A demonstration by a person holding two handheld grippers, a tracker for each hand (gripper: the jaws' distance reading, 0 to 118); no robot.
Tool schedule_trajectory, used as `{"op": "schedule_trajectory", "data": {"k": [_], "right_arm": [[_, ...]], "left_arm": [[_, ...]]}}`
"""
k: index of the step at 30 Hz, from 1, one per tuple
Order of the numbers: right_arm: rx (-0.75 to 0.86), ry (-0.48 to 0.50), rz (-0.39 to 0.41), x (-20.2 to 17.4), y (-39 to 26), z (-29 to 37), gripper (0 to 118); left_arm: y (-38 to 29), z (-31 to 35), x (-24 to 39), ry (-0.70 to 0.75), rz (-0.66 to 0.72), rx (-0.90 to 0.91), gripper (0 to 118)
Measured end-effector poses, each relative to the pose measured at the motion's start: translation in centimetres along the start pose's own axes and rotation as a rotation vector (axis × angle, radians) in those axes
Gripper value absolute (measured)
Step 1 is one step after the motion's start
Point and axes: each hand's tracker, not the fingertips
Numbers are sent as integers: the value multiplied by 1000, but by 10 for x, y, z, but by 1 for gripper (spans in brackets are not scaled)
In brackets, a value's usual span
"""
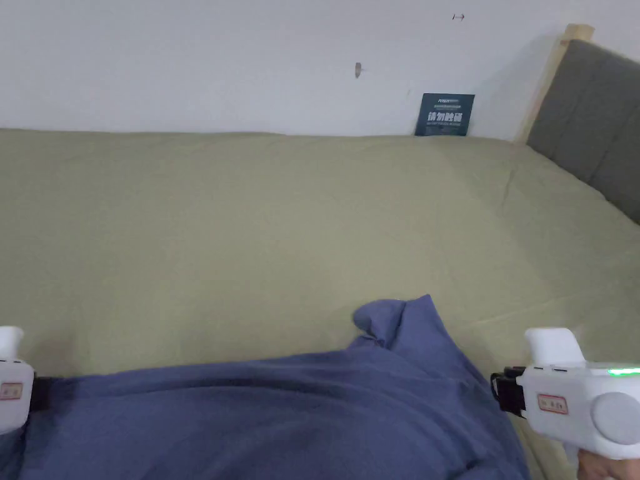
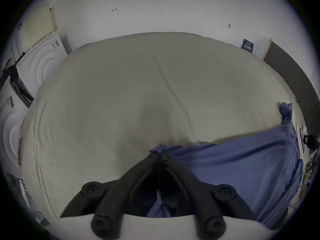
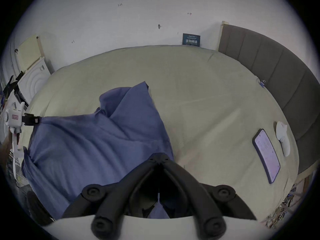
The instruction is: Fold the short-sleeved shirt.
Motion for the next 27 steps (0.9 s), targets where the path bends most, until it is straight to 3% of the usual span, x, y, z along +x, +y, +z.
{"op": "schedule_trajectory", "data": {"k": [2,3,4,5,6,8,12,13,14,15,16,18,20,27], "right_arm": [[-21,-7,-14,3,11,-17,0],[-40,7,-29,6,17,-25,6],[-57,13,-34,8,22,-32,41],[-59,12,-37,8,27,-38,86],[-91,12,-33,9,30,-46,118],[-61,9,-22,9,31,-56,104],[-144,4,11,4,27,-68,102],[-162,-6,14,5,25,-73,95],[-176,-12,13,3,27,-77,82],[-185,-15,14,2,26,-79,77],[-176,-16,12,1,23,-78,58],[-147,-19,3,-1,27,-64,36],[-84,15,-41,-3,30,-48,1],[19,58,-14,-6,28,40,1]], "left_arm": [[0,-2,-1,-9,15,-8,2],[0,-2,0,-12,17,-9,2],[1,-2,-2,-14,15,-11,2],[1,-2,-2,-16,14,-11,2],[1,-2,-2,-17,11,-11,2],[1,-3,-3,-18,8,-10,2],[0,-6,-2,-15,7,-7,2],[0,-6,-3,-15,8,-5,2],[0,-6,-3,-15,10,-3,2],[-1,-5,-3,-17,13,-1,2],[-1,-3,-4,-18,14,0,2],[-1,2,-5,-22,15,-9,2],[-4,14,-8,-25,8,2,2],[-19,81,-22,-65,3,65,2]]}}
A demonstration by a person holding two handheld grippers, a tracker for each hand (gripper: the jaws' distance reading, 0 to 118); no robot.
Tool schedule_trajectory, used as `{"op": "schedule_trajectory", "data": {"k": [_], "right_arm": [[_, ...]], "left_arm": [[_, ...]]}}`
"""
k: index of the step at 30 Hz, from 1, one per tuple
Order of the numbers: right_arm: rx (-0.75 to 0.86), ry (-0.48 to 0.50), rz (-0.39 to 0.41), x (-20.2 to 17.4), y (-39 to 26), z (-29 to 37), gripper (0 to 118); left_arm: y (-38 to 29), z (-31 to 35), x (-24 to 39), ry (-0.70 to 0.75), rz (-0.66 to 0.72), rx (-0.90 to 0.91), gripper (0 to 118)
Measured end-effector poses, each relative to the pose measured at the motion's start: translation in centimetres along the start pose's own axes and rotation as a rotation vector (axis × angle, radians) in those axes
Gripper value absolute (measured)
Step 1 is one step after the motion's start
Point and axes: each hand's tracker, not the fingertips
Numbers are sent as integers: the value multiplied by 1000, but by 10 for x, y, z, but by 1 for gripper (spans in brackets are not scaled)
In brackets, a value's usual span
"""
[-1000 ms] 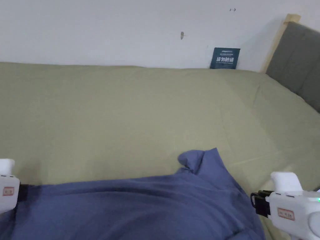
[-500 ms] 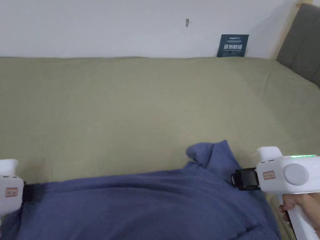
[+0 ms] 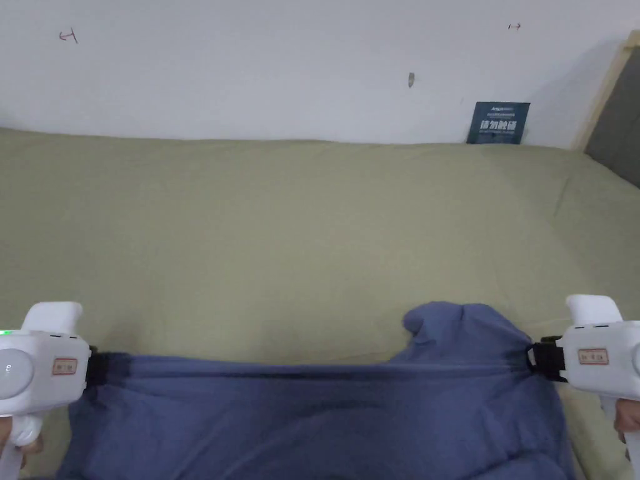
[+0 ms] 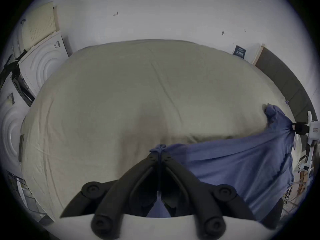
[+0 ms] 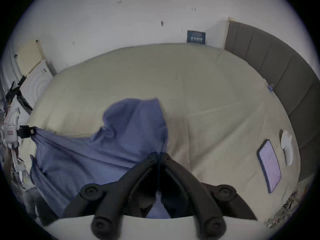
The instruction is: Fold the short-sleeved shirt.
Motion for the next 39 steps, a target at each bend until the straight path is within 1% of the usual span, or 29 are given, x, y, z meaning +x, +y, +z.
{"op": "schedule_trajectory", "data": {"k": [2,8,14,18,21,23,27,28,29,30,31,32,33,34,36,37,38,39], "right_arm": [[33,4,13,-4,-8,28,1],[90,53,0,2,-43,93,1],[105,83,-7,5,-101,139,1],[85,90,-45,11,-143,148,1],[33,82,-37,11,-172,141,1],[3,82,-47,13,-189,132,1],[-24,71,-34,15,-204,115,1],[-20,70,-34,16,-204,113,2],[-16,65,-35,16,-203,112,12],[-13,58,-38,16,-202,113,35],[-6,46,-40,14,-200,116,86],[-4,26,-41,14,-198,117,116],[8,28,-43,13,-196,123,114],[59,28,-37,13,-190,128,108],[122,-19,-42,2,-184,140,107],[167,-35,-40,-3,-180,146,103],[213,-47,-36,-9,-176,153,91],[267,-57,-43,-17,-178,167,65]], "left_arm": [[-7,23,-6,-14,0,23,2],[-44,90,-17,-58,10,94,2],[-98,126,-25,-82,-5,128,2],[-136,133,-30,-101,0,128,2],[-162,131,-31,-106,5,127,2],[-176,127,-32,-103,12,126,2],[-186,115,-34,-97,33,91,2],[-186,112,-34,-91,40,83,6],[-186,112,-32,-96,38,77,19],[-185,112,-31,-93,36,72,45],[-184,112,-29,-86,37,67,91],[-183,115,-28,-60,34,78,106],[-181,123,-27,-32,32,122,106],[-178,131,-25,-10,45,145,106],[-171,150,-17,45,51,193,104],[-170,158,-16,59,51,234,103],[-168,170,-13,54,50,276,99],[-165,180,-9,69,54,289,84]]}}
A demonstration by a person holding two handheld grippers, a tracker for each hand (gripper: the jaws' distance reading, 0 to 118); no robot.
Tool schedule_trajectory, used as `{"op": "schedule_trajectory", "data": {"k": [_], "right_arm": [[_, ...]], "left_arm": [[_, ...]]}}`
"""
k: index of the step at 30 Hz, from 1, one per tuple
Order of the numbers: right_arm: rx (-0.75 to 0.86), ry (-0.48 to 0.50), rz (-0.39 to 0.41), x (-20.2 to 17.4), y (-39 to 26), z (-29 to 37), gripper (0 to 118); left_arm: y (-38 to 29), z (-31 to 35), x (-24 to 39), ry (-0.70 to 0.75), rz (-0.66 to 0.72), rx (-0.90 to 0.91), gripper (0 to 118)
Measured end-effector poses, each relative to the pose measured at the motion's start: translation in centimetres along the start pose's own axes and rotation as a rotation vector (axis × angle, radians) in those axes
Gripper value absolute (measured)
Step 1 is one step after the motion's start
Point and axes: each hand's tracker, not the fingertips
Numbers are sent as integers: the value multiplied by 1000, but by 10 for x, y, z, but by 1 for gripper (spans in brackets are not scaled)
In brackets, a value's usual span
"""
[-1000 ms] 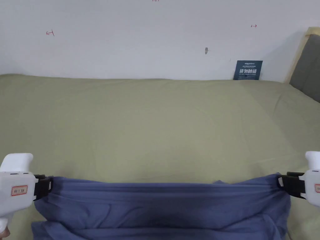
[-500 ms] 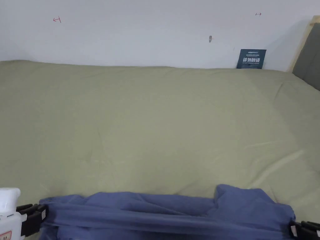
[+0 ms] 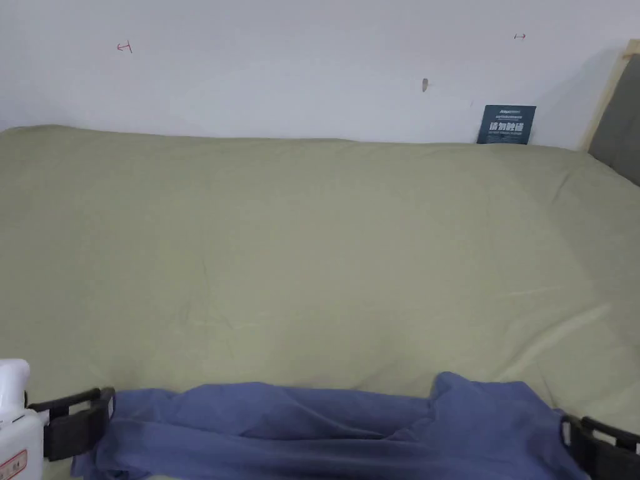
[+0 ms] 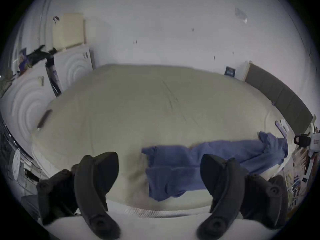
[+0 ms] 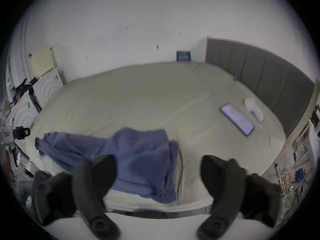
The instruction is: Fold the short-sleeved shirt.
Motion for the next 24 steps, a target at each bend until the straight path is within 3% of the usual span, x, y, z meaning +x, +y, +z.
{"op": "schedule_trajectory", "data": {"k": [1,2,3,12,15,24], "right_arm": [[48,-22,-9,-8,4,8,14],[96,-49,-28,-16,7,12,0],[130,-66,-27,-25,7,16,0],[260,-42,22,-84,0,60,0],[261,-33,23,-94,-4,59,0],[218,-19,15,-99,-9,54,0]], "left_arm": [[3,9,3,-2,-3,30,42],[1,14,3,-16,1,60,5],[1,18,5,-21,18,69,0],[-8,23,-17,-28,43,63,0],[-10,14,-30,-62,112,14,0],[-2,-98,-116,-441,427,-447,2]]}}
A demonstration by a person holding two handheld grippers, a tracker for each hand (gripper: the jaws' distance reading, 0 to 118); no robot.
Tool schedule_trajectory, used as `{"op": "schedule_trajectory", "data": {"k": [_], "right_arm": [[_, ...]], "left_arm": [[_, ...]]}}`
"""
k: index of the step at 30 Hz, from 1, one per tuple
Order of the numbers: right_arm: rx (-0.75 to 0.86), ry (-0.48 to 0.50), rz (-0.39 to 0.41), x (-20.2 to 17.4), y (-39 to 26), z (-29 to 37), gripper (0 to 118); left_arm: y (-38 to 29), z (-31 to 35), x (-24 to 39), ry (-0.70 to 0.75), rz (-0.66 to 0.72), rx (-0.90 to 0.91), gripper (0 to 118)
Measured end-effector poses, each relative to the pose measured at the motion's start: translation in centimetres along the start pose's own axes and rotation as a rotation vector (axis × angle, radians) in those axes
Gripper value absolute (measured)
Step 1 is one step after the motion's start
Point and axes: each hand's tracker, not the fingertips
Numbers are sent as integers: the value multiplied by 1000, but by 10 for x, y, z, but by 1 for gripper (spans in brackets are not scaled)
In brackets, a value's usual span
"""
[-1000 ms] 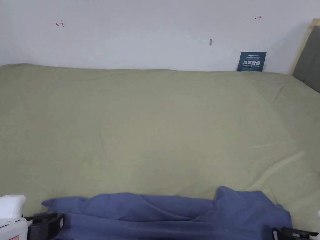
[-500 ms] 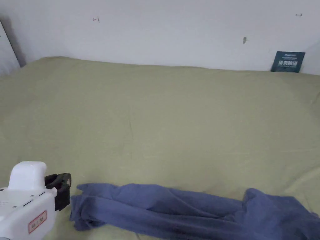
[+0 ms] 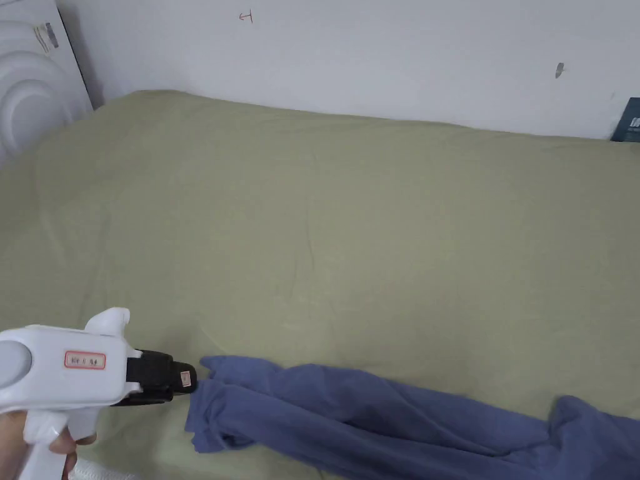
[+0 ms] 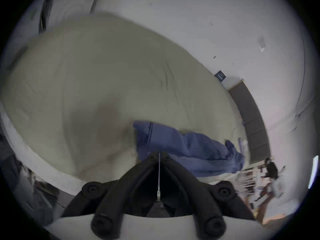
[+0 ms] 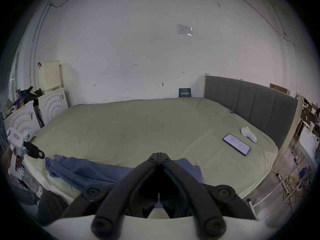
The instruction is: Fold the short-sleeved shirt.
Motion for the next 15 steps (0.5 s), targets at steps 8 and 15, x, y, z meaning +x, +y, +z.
{"op": "schedule_trajectory", "data": {"k": [8,15], "right_arm": [[-60,-29,23,1,-8,-9,0],[-100,-25,9,3,-12,-14,0]], "left_arm": [[28,-30,-24,-218,53,-111,102],[18,-61,-28,-272,109,-210,104]]}}
